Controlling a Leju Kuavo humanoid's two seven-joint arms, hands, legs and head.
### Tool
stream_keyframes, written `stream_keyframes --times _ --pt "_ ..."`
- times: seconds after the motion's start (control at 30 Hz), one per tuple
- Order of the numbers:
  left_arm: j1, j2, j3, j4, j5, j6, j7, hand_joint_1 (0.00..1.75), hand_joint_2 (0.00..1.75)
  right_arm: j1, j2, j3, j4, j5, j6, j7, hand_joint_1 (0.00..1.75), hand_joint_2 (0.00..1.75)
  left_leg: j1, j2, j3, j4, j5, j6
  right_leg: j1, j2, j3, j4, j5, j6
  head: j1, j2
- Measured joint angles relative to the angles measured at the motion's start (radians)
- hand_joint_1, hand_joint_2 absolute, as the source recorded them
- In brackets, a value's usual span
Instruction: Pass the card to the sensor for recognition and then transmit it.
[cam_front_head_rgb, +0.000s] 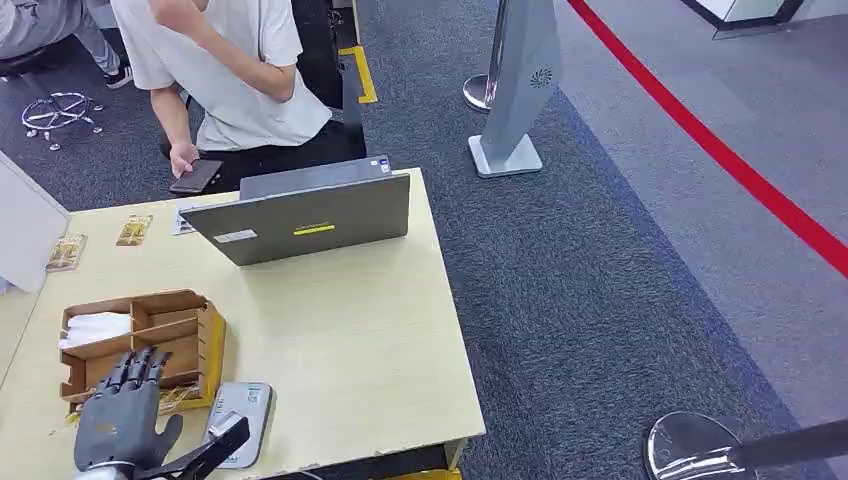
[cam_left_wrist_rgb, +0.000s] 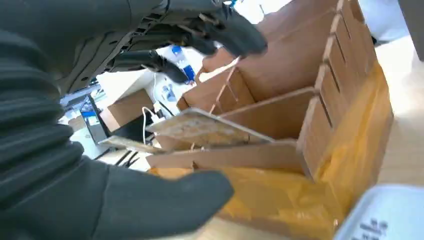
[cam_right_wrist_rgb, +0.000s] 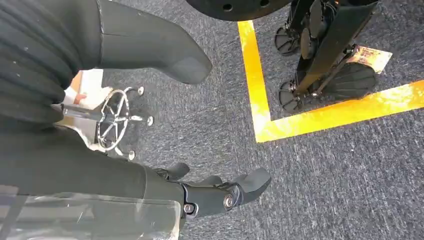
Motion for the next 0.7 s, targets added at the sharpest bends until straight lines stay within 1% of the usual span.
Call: stream_keyframes --times 0.13,0.4,0.53,0.7 --pt "0.000 0.000 0.002 0.000 0.018 -0.014 -0.004 1.75 1.75 0.000 0.000 0.000 0.000 0.000 -0.004 -0.002 0.00 1.75 0.000 0.000 0.000 0.000 0.000 0.000 0.000 0.000 0.000 0.000 0.000 0.000 0.000 0.000" --pt "-0.001 0.002 0.005 0.000 0.034 -0.018 -0.011 1.75 1.75 0.000 0.000 0.000 0.000 0.000 -0.006 -0.002 0.00 1.75 0.000 0.000 0.000 0.000 0.000 0.000 0.000 0.000 0.000 0.000 0.000 0.000 0.000 0.000" --pt "-0.003 0.002 0.006 0.000 0.037 -0.015 -0.012 1.75 1.75 -0.001 0.000 0.000 -0.003 0.000 -0.006 0.000 0.00 1.75 0.000 0.000 0.000 0.000 0.000 0.000 0.000 0.000 0.000 0.000 0.000 0.000 0.000 0.000" --pt "-0.004 0.002 0.006 -0.007 0.028 0.005 -0.015 1.75 1.75 -0.001 0.001 0.000 -0.010 -0.002 0.001 0.002 0.00 1.75 0.000 0.000 0.000 0.000 0.000 0.000 0.000 0.000 0.000 0.000 0.000 0.000 0.000 0.000"
